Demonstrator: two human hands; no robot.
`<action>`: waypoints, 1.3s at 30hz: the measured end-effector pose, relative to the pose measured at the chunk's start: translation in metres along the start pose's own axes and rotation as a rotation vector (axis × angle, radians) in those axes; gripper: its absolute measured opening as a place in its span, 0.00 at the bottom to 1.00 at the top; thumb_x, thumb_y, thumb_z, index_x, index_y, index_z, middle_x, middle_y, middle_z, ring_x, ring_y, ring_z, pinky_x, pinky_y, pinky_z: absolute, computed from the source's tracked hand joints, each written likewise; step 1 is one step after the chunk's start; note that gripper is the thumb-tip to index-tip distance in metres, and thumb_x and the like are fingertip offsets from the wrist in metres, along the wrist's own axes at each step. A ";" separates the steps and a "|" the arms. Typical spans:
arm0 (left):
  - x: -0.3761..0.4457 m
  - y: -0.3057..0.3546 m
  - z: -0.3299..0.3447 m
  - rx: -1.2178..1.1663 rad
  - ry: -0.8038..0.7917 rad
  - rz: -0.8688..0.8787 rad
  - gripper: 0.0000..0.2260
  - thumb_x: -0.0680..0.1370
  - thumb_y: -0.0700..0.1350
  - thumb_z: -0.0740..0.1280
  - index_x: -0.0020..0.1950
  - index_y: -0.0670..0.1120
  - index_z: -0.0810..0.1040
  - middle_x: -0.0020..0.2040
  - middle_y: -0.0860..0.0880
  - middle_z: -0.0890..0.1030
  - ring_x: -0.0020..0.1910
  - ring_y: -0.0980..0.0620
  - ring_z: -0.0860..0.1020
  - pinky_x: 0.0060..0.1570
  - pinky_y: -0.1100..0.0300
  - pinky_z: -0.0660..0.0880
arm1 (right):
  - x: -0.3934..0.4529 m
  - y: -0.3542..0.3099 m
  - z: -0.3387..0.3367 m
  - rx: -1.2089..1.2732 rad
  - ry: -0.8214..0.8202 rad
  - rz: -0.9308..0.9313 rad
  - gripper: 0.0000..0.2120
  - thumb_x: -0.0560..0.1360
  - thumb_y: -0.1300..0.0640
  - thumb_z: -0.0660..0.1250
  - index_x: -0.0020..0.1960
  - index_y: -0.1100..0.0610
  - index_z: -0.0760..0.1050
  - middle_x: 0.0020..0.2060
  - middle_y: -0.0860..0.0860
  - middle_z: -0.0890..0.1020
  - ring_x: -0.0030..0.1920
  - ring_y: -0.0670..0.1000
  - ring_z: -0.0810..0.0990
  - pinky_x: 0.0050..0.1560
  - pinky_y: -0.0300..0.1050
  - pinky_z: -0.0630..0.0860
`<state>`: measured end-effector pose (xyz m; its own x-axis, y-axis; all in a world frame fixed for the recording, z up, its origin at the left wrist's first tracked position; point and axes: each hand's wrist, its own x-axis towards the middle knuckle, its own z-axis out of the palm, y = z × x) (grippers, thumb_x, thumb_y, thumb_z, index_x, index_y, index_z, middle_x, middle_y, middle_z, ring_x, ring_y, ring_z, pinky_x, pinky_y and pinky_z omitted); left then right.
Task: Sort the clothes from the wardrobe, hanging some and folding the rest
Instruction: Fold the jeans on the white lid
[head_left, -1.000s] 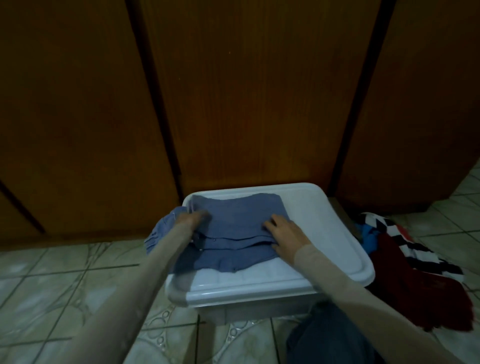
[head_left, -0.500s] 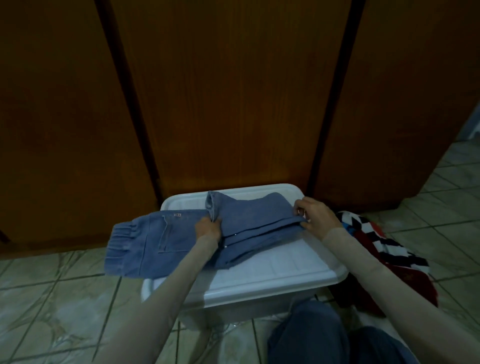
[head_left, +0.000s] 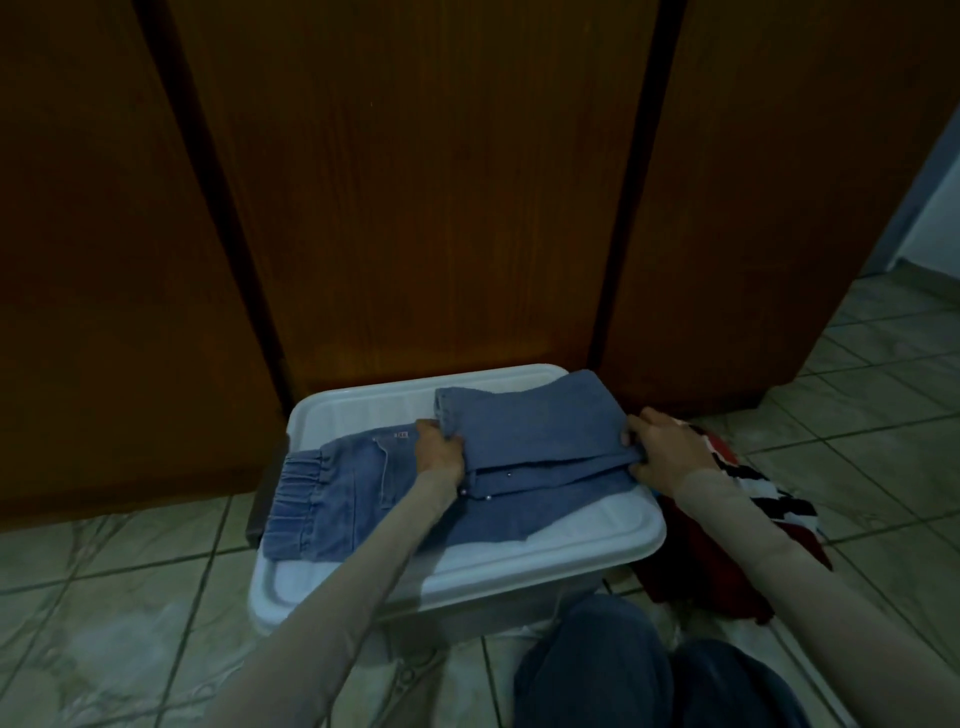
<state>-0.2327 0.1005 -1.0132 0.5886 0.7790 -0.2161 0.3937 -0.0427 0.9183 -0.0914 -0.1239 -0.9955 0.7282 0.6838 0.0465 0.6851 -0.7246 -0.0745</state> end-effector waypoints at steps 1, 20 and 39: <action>-0.001 -0.001 -0.007 0.001 0.016 0.009 0.07 0.80 0.35 0.58 0.56 0.40 0.62 0.61 0.36 0.73 0.57 0.42 0.73 0.47 0.60 0.67 | 0.002 -0.005 0.001 -0.037 -0.007 -0.017 0.13 0.71 0.58 0.67 0.53 0.54 0.70 0.53 0.51 0.71 0.56 0.52 0.71 0.50 0.43 0.68; -0.040 -0.035 -0.154 0.282 0.176 0.077 0.12 0.78 0.36 0.62 0.61 0.40 0.69 0.59 0.39 0.76 0.57 0.41 0.74 0.51 0.55 0.68 | 0.012 -0.105 0.008 0.096 -0.368 -0.216 0.07 0.74 0.55 0.60 0.37 0.48 0.69 0.41 0.50 0.75 0.43 0.51 0.73 0.41 0.43 0.67; -0.035 -0.048 -0.178 0.312 0.151 -0.006 0.10 0.72 0.41 0.72 0.40 0.46 0.70 0.43 0.46 0.76 0.47 0.45 0.76 0.50 0.52 0.73 | 0.014 -0.167 0.008 0.313 -0.312 -0.562 0.08 0.67 0.64 0.71 0.45 0.56 0.77 0.39 0.49 0.78 0.40 0.46 0.74 0.38 0.30 0.69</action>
<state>-0.3983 0.1866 -0.9908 0.4841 0.8624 -0.1480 0.6073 -0.2094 0.7664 -0.1963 0.0072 -0.9908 0.1952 0.9731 -0.1221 0.8842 -0.2285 -0.4074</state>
